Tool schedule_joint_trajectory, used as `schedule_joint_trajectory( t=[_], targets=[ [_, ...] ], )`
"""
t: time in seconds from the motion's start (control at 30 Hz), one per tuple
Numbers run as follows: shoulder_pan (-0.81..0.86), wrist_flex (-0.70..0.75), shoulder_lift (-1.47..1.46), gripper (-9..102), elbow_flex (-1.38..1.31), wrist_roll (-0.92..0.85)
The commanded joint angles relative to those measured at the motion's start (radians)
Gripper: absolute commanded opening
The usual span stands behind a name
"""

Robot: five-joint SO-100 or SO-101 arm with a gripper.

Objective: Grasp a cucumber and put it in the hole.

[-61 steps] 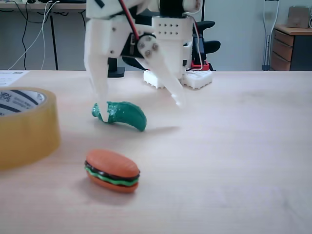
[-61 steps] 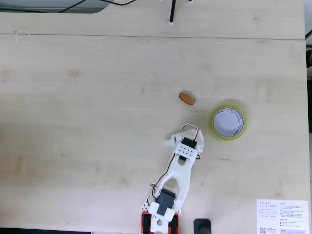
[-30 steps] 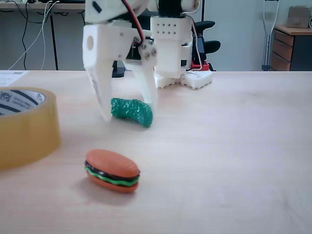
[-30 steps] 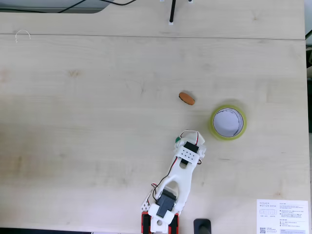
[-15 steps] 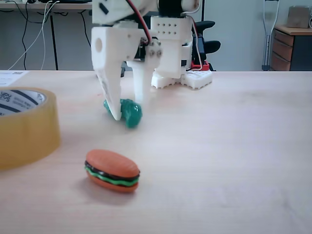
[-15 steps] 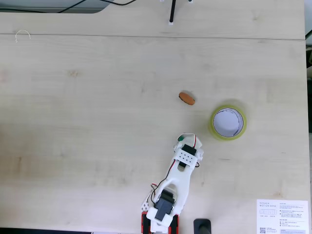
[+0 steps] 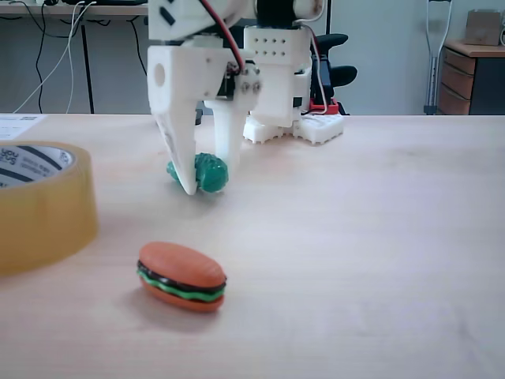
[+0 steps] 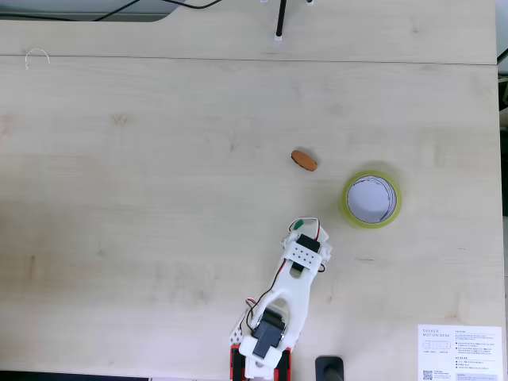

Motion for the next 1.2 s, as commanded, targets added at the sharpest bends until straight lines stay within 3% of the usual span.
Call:
schedule_joint_trajectory(
  t=[0.0,0.17,0.3,0.63,1.17],
  targets=[
    [0.002,0.080,0.075,8,-0.041,0.017],
    [0.002,0.120,0.161,9,-0.041,0.058],
    [0.000,0.186,0.186,7,-0.089,0.198],
    [0.002,0.206,0.169,7,-0.259,0.357],
    [0.098,0.305,-0.244,7,-0.953,0.543]
  ],
)
